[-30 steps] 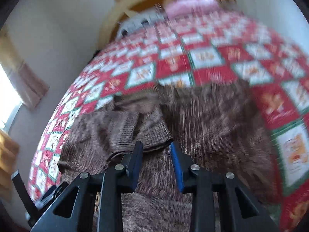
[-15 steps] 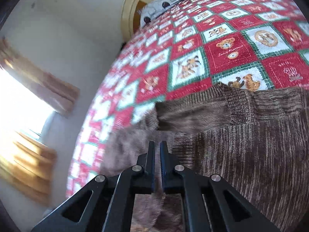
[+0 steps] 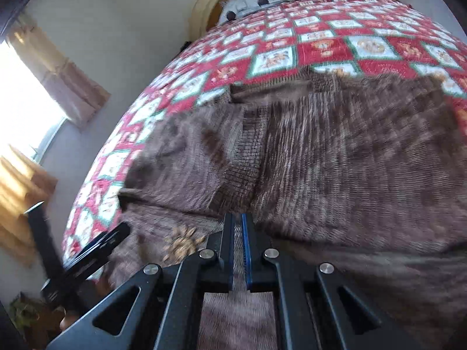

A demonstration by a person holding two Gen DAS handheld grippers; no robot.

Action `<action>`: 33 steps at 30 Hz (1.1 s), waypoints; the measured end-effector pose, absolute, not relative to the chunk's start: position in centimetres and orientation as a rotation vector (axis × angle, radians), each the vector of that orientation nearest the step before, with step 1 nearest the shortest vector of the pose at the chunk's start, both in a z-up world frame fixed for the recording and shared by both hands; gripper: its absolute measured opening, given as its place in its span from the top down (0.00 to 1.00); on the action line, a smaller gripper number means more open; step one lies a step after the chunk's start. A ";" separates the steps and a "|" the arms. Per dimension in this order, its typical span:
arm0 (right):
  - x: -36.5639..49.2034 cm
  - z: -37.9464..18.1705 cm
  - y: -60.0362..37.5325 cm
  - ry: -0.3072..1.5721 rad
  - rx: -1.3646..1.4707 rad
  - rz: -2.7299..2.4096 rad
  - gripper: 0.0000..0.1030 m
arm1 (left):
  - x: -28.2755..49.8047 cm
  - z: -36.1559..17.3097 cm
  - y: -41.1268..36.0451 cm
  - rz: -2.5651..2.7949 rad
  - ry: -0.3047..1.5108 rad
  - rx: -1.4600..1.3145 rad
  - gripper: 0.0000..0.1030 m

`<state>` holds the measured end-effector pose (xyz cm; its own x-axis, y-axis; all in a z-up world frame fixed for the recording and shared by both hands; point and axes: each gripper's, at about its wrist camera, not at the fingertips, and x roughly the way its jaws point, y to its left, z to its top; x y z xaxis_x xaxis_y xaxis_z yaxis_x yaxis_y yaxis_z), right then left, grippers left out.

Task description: Fold small clothes

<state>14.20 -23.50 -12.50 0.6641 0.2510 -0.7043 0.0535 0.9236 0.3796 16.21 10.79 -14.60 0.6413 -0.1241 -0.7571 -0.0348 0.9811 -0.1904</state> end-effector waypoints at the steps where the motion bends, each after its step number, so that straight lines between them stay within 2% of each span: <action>1: 13.2 -11.6 -24.4 0.815 0.363 0.075 0.95 | 16.2 -14.6 10.7 -0.049 0.875 -0.190 0.00; 4: 9.6 -10.1 -28.6 0.763 0.324 -0.059 0.95 | 16.2 -14.7 10.8 -0.046 0.879 -0.183 0.00; 8: 7.5 -13.8 -33.4 0.942 0.305 -0.163 0.95 | 16.4 -14.7 10.5 -0.039 0.885 -0.170 0.00; 10: 5.3 -13.1 -34.4 0.897 0.359 -0.152 0.95 | 16.4 -14.7 10.4 -0.037 0.889 -0.164 0.00; 12: 2.4 -11.4 -34.9 0.879 0.365 -0.216 0.95 | 16.4 -14.8 10.4 -0.039 0.891 -0.165 0.00; 20: -16.5 0.4 -36.2 0.457 0.321 -0.273 0.95 | 15.9 -14.6 10.6 -0.092 0.901 -0.143 0.00; 25: -26.1 7.2 -35.0 0.334 0.226 -0.219 0.93 | 12.1 -13.2 11.5 -0.187 0.916 -0.071 0.00; 26: -27.4 8.0 -34.3 0.346 0.220 -0.135 0.89 | 11.1 -12.8 11.9 -0.218 0.916 -0.070 0.00; 27: -28.0 8.2 -33.5 0.354 0.211 -0.091 0.69 | 10.0 -12.3 12.3 -0.250 0.912 -0.066 0.00; 28: -28.5 8.1 -32.8 0.358 0.194 -0.063 0.35 | 8.2 -11.4 13.1 -0.285 0.895 -0.052 0.00; 29: -28.7 7.8 -32.1 0.353 0.184 -0.061 0.19 | 7.3 -10.9 13.6 -0.296 0.884 -0.042 0.00; 30: -28.7 7.0 -31.2 0.340 0.171 -0.054 0.08 | 5.9 -10.1 14.3 -0.310 0.865 -0.021 0.00; 33: -26.1 3.2 -29.2 0.411 0.188 0.025 0.08 | 2.2 -8.7 16.5 -0.343 0.838 0.009 0.00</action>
